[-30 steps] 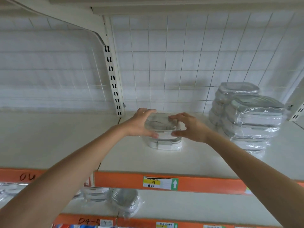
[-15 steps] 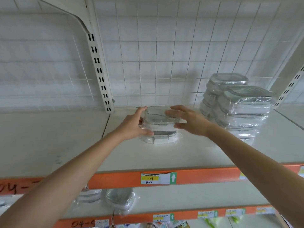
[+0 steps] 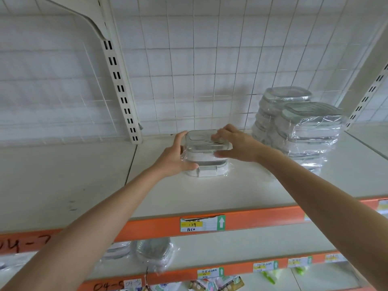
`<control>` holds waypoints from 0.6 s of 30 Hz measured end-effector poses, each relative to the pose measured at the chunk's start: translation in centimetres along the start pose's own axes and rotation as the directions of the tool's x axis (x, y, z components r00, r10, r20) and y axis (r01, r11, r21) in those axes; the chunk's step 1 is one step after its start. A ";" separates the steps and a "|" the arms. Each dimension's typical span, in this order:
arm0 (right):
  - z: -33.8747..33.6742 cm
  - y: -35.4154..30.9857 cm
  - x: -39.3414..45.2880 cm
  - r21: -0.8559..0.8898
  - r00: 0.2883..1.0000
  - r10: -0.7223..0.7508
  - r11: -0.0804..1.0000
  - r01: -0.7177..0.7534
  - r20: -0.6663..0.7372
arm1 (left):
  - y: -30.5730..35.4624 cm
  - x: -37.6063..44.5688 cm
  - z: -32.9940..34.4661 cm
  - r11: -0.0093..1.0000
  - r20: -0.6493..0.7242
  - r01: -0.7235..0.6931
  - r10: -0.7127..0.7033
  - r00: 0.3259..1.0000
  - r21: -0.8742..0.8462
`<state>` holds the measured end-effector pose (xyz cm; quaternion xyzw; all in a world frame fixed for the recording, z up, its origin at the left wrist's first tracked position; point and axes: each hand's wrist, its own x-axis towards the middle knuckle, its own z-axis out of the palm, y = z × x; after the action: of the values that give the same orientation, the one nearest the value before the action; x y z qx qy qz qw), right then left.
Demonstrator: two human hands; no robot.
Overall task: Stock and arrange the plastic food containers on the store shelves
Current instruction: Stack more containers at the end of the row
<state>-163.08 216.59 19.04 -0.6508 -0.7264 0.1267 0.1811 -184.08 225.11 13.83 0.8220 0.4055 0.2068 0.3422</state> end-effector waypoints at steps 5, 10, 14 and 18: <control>0.6 -0.7 1.3 -0.078 0.996 0.057 0.995 -0.062 -0.071 | 0.1 -0.4 0.6 0.999 -0.055 0.016 -0.017 0.998 -0.032; 1.3 -0.2 1.8 -0.103 0.947 0.260 0.954 -0.282 -0.187 | -1.5 -1.5 -1.7 0.952 -0.302 0.207 -0.134 0.944 0.224; 1.6 0.4 2.2 -0.143 0.933 0.314 0.930 -0.340 -0.177 | -1.9 -2.3 -3.8 0.820 -0.247 0.326 -0.232 0.941 0.471; 1.4 0.1 2.8 -0.126 0.915 0.319 0.926 -0.356 -0.246 | -0.5 -2.3 -4.4 0.939 -0.061 0.244 -0.237 0.970 0.244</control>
<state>-163.84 219.44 17.98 -0.7896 -0.5861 0.0215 0.1806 -188.40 225.19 16.28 0.7995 0.5309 0.1235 0.2525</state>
